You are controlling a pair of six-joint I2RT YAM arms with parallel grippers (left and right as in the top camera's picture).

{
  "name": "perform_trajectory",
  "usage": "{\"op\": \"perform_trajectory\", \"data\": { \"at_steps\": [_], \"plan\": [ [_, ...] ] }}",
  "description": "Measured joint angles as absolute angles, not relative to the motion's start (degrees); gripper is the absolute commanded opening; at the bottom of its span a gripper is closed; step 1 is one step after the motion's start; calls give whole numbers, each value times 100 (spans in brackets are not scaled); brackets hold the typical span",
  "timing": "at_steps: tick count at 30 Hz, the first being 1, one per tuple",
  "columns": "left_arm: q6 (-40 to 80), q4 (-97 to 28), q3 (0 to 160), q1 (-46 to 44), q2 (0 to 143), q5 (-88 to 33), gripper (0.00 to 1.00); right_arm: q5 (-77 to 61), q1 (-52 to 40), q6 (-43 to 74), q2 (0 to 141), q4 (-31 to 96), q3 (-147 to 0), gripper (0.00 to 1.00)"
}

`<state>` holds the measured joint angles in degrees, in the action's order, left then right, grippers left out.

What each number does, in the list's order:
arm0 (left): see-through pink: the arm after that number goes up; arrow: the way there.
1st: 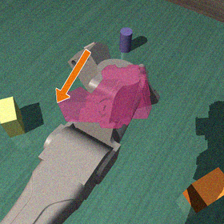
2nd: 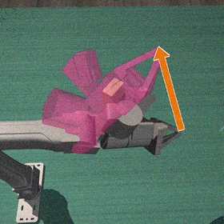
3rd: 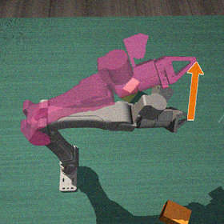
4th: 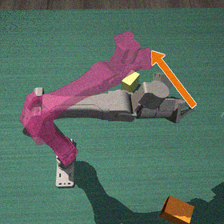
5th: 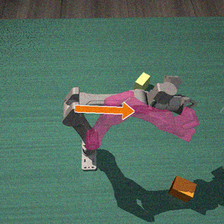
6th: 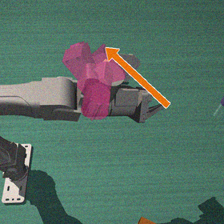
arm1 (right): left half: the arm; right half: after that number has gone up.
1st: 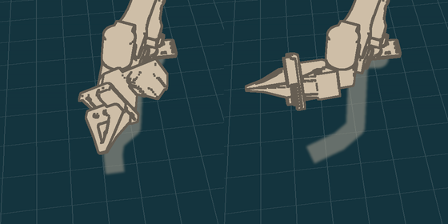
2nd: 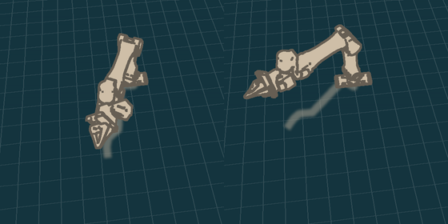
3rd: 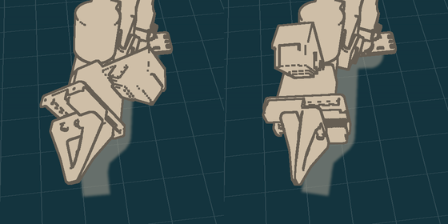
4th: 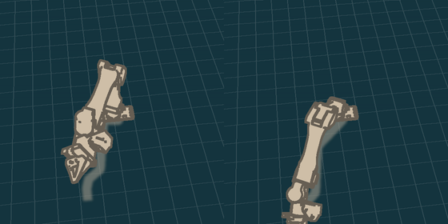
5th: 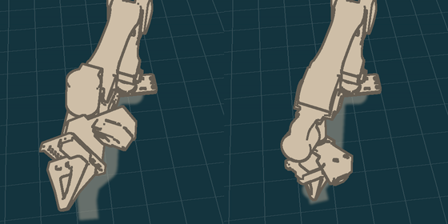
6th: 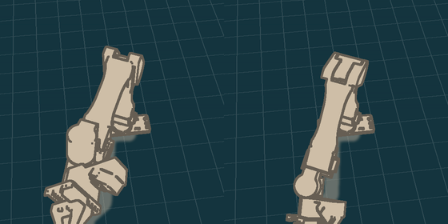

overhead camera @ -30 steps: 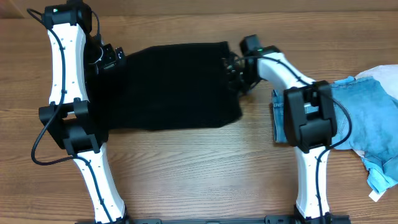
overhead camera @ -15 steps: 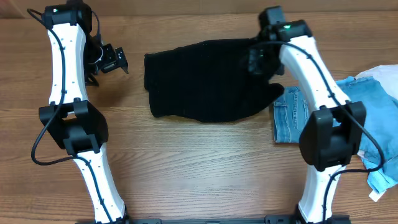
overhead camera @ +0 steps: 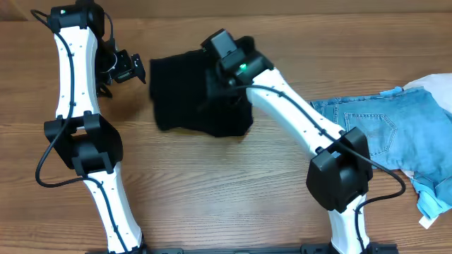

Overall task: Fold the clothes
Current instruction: 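Fold the sweater's right side leftward over itself with the right gripper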

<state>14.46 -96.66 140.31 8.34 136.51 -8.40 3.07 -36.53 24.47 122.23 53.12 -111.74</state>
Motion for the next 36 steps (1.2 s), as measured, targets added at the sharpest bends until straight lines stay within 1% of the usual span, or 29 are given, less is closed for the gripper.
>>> {"op": "perform_trajectory", "data": {
  "at_steps": [4,6,11,14,15,22,25,28,29,30,31,33,35,36],
  "plan": [
    [1444,-9666,14031,834,13651,-843,100,311,-4007,2534,12283,5251,-11174,4],
    [1439,-9666,14031,834,13651,-843,100,569,-4088,2705,12422,5419,-11174,4],
    [1337,-9666,14031,834,13651,-840,100,996,-3916,3070,12462,6016,-11187,4],
    [1337,-9666,14031,832,13651,-840,100,1175,-3500,3282,12453,6851,-11222,4],
    [1334,-9666,14031,834,13651,-840,100,1297,-3201,3382,12442,7269,-11222,4],
    [1337,-9666,14031,832,13651,-840,100,1903,-1564,3470,12090,9080,-11229,4],
    [1337,-9666,14031,834,13651,-840,100,1940,-1066,3159,11699,9063,-11229,4],
    [1334,-9666,14031,834,13651,-840,100,1686,-1337,2587,11561,8582,-11231,5],
    [1334,-9666,14031,834,13651,-840,100,1675,-1758,2502,11561,8451,-11231,6],
    [1334,-9666,14031,834,13651,-840,100,1702,-1914,2482,11561,8322,-11231,7],
    [1334,-9666,14031,834,13651,-840,100,1706,-2202,2443,11568,8143,-11229,10],
    [1334,-9666,14031,834,13651,-840,100,1658,-2803,2397,11579,7837,-11229,22],
    [1334,-9666,14031,834,13651,-843,100,1529,-3218,2368,11671,7507,-11231,28],
    [1332,-9664,14031,834,13651,-840,100,1372,-3424,2390,11802,7314,-11236,30]
  ]
}}
